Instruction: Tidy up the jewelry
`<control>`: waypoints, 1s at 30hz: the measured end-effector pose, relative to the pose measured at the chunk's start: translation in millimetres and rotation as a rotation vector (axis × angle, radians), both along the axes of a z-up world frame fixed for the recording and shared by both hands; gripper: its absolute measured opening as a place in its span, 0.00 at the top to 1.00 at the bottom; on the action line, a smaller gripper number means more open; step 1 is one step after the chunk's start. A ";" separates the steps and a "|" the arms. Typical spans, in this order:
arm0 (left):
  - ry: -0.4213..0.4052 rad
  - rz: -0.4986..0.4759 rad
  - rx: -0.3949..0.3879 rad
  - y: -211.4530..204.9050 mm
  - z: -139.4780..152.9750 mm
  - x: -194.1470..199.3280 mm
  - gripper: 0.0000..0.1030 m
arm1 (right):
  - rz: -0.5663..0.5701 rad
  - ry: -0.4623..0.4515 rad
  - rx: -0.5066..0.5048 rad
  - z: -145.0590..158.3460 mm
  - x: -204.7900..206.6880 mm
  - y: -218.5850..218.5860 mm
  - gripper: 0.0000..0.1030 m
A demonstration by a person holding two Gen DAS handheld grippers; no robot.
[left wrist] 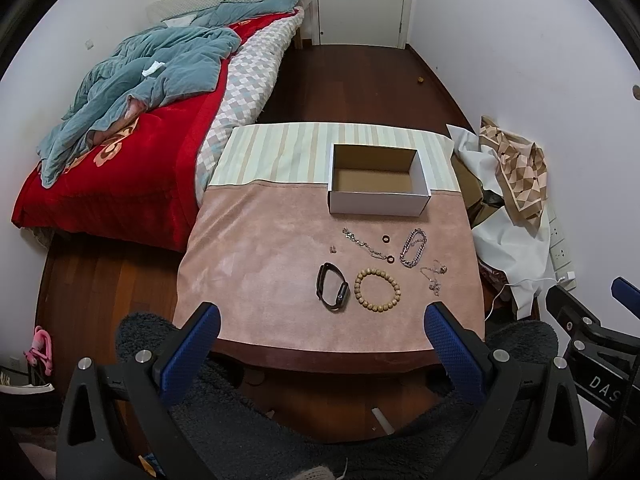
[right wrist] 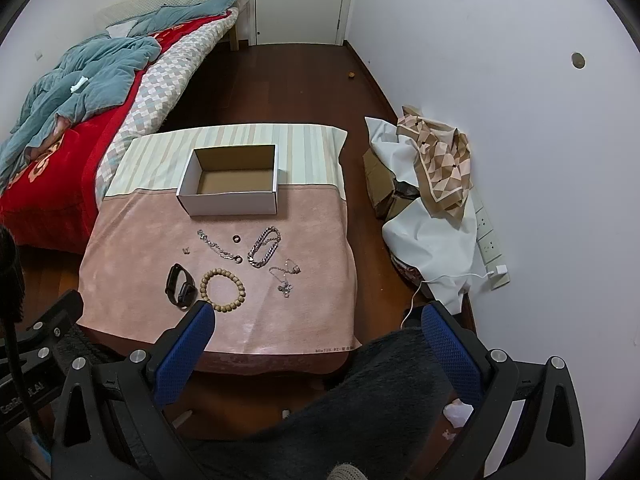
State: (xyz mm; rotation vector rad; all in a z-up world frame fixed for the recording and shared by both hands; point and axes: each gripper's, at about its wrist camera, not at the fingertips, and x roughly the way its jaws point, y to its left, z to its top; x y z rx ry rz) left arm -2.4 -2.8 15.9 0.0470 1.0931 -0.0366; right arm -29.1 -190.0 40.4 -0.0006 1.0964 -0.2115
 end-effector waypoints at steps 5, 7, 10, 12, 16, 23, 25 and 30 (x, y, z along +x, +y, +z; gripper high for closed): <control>-0.001 0.002 -0.001 1.4 0.2 0.7 0.00 | 0.001 0.000 -0.004 0.2 -0.2 1.3 0.00; 0.002 0.003 -0.002 2.3 0.6 1.1 0.00 | 0.001 0.001 -0.002 -0.2 -0.3 0.6 0.00; 0.002 0.007 -0.004 4.8 0.2 1.0 0.00 | 0.002 0.005 -0.005 1.2 1.4 1.9 0.00; -0.001 0.007 -0.005 5.3 -0.4 0.5 0.00 | 0.005 0.007 -0.008 0.9 2.6 2.8 0.00; 0.000 0.007 -0.005 7.8 -1.1 -0.2 0.00 | 0.007 0.007 -0.010 1.3 3.1 2.8 0.00; -0.001 0.007 -0.006 9.9 -1.7 -0.6 0.00 | 0.007 0.009 -0.013 -0.9 3.1 8.1 0.00; -0.002 0.007 -0.007 10.2 -1.7 -0.4 0.00 | 0.010 0.009 -0.017 -1.0 2.6 10.3 0.00; -0.003 0.008 -0.011 11.9 -1.7 -1.2 0.00 | 0.011 0.001 -0.021 -2.1 1.3 14.2 0.00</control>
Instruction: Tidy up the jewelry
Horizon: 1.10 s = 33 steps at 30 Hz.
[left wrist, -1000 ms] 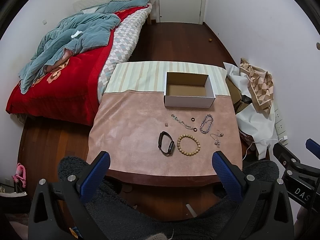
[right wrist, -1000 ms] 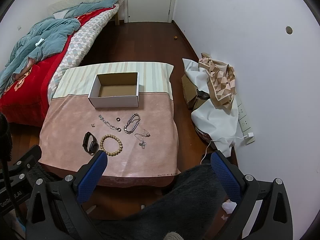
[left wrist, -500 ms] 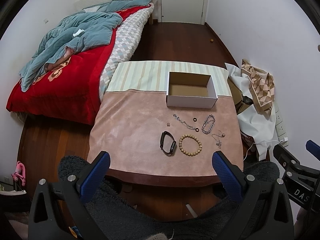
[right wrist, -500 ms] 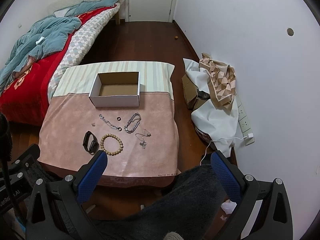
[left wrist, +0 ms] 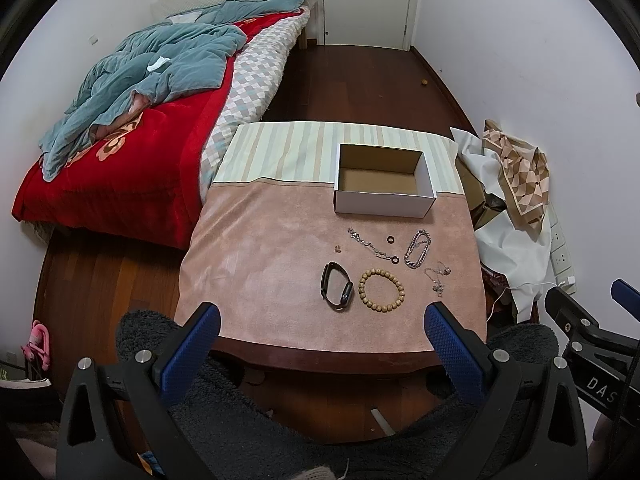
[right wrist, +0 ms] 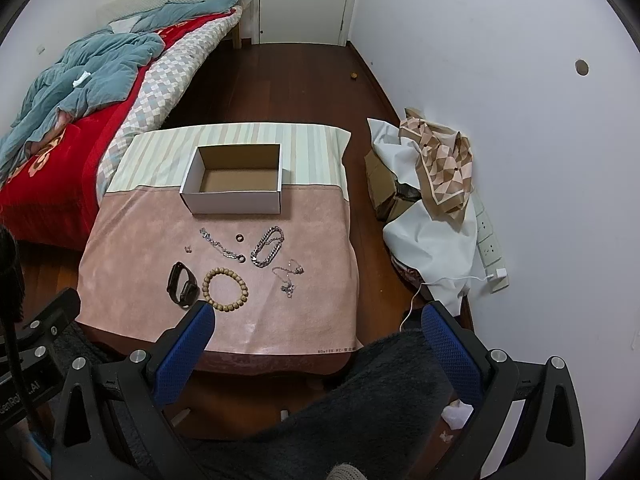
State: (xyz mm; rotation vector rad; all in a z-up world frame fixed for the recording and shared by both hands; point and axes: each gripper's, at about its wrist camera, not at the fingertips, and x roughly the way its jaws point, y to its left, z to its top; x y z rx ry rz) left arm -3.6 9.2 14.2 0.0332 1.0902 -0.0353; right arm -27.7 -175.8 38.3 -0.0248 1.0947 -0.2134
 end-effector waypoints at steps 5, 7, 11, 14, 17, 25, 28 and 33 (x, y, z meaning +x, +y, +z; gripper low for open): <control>0.001 0.001 -0.002 0.2 0.1 0.4 0.00 | 0.002 -0.003 -0.002 0.5 -0.8 1.9 0.00; 0.001 0.001 -0.004 1.1 -0.6 0.7 0.00 | 0.002 -0.005 0.000 0.3 -1.3 1.6 0.00; -0.004 0.020 -0.002 3.5 -2.4 5.5 0.00 | 0.001 -0.011 0.014 1.6 0.6 2.1 0.00; -0.027 0.057 0.018 10.6 -8.6 25.4 0.00 | -0.003 -0.019 0.045 -1.3 9.4 -1.7 0.00; -0.061 0.095 0.092 18.8 -22.6 49.5 0.00 | -0.012 -0.009 0.064 -15.9 29.0 -6.5 0.00; 0.071 0.084 0.209 20.5 -121.8 94.7 0.00 | -0.005 0.150 0.038 -122.0 94.7 -2.5 0.01; 0.150 0.081 0.226 22.2 -164.1 98.5 0.00 | 0.012 0.236 0.054 -175.3 109.5 6.8 0.16; 0.231 0.102 0.232 25.7 -206.7 100.2 0.00 | 0.033 0.334 0.087 -238.5 118.3 21.3 0.27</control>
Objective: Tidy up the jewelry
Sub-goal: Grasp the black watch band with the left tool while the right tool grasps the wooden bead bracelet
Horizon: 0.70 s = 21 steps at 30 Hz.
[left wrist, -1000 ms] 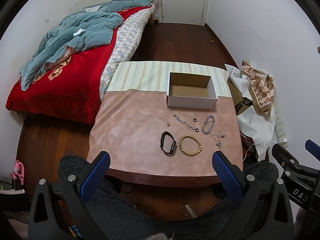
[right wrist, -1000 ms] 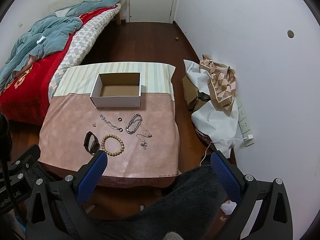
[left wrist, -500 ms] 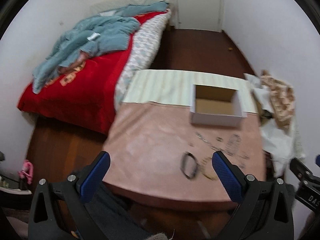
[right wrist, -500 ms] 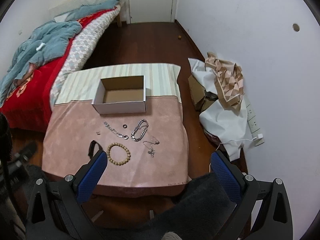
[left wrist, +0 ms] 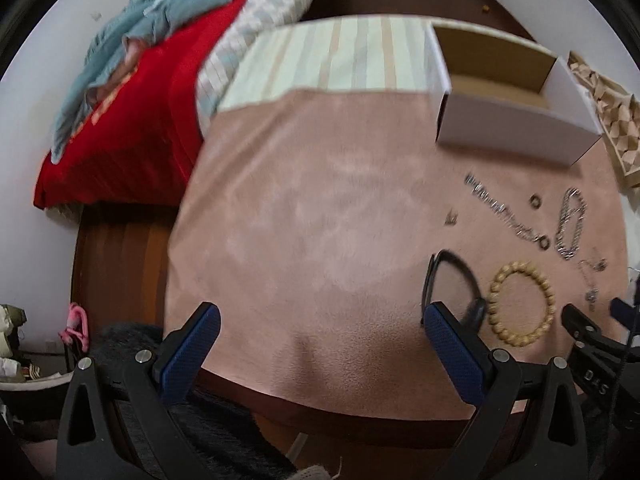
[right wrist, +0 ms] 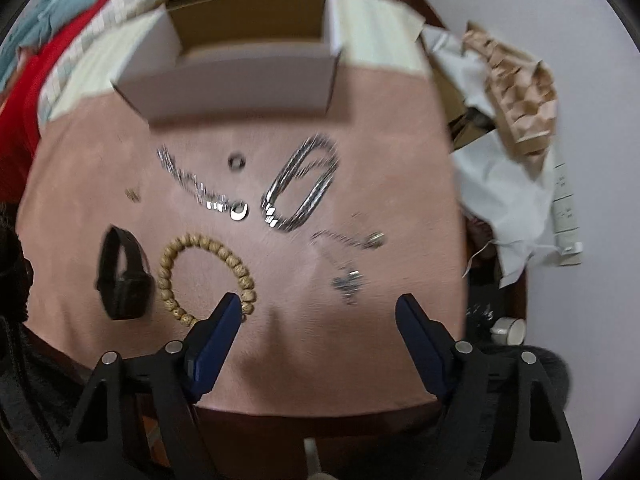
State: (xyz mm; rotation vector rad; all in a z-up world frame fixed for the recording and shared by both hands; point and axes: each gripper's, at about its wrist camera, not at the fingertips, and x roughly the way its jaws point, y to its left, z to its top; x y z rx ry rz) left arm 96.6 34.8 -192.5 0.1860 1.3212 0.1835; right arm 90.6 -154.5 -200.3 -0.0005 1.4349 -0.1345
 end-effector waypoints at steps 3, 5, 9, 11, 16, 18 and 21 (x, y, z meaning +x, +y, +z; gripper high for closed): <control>0.027 0.003 -0.002 2.5 -12.1 1.6 0.00 | 0.003 0.040 0.036 -29.6 3.5 9.1 0.35; 0.043 -0.006 -0.013 2.3 -18.9 2.3 0.00 | 0.005 0.051 0.057 -40.7 4.2 12.9 0.39; 0.081 -0.027 -0.069 -1.0 -26.5 7.9 0.00 | 0.026 -0.002 0.061 -35.3 3.7 15.7 0.81; 0.098 -0.046 -0.100 -7.4 -29.9 10.3 0.00 | 0.018 0.004 0.061 -34.6 3.2 12.6 0.91; 0.124 -0.091 -0.156 -25.5 -39.6 15.6 0.15 | -0.048 0.025 0.097 -32.3 -5.9 -12.2 0.91; 0.148 -0.103 -0.170 -29.7 -46.5 17.7 0.34 | -0.057 0.030 0.099 -32.8 -7.8 -18.4 0.91; 0.164 -0.112 -0.190 -31.3 -51.8 18.9 0.59 | -0.060 0.028 0.099 -32.0 -9.2 -19.4 0.90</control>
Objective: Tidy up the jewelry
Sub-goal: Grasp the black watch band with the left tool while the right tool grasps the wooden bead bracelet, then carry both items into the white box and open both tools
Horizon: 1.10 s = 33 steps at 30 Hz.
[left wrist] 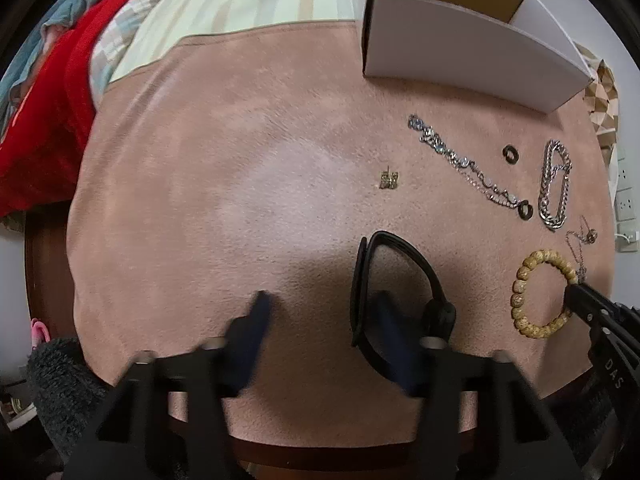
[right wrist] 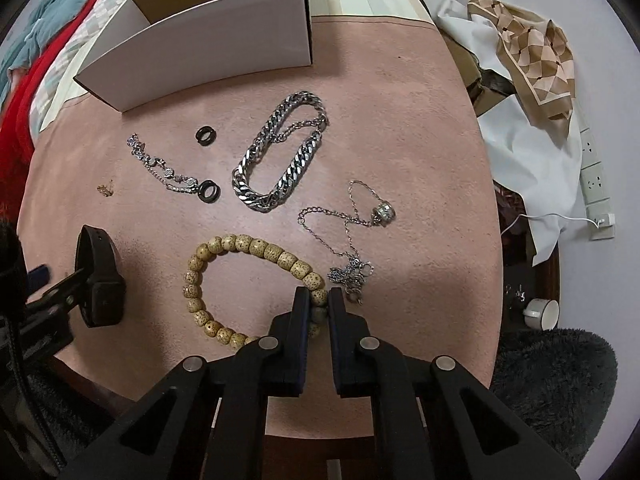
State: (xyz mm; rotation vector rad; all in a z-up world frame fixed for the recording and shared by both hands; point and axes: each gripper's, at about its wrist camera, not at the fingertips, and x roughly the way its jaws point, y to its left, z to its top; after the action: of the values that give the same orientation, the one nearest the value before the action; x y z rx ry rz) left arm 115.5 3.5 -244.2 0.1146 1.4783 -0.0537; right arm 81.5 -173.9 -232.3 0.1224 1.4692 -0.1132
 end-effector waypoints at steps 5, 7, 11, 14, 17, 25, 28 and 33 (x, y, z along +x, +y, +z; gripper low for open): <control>-0.018 -0.021 -0.011 -7.7 4.4 -4.1 0.94 | 0.012 -0.005 -0.031 -1.2 2.0 2.3 0.90; -0.035 -0.021 -0.014 -9.5 8.2 -6.1 0.95 | 0.022 -0.005 -0.042 -1.6 3.2 4.2 0.90; -0.073 -0.021 -0.008 -14.1 20.3 -11.9 0.96 | 0.008 -0.006 -0.014 0.2 3.3 3.6 0.91; -0.096 -0.024 -0.017 -7.7 36.1 -14.1 0.96 | -0.006 -0.029 0.004 7.1 3.1 -0.5 0.91; -0.133 -0.031 -0.021 -7.3 56.1 -14.5 0.96 | -0.010 -0.069 0.020 21.9 5.0 -4.3 0.91; -0.237 -0.040 -0.057 -20.1 96.3 0.2 0.96 | 0.006 -0.175 0.054 65.7 11.6 -3.9 0.91; -0.270 -0.047 -0.078 -22.1 111.6 16.6 0.96 | 0.021 -0.216 0.061 85.7 16.5 -1.2 0.91; -0.306 -0.054 -0.109 -34.5 135.2 35.2 0.96 | 0.037 -0.296 0.075 125.7 34.2 -0.8 0.91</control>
State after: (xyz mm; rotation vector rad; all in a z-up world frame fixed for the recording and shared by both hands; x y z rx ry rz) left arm 150.7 -31.1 -109.0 0.0712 1.1637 -0.1537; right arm 115.7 -174.7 -106.5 0.1651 1.1798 -0.0087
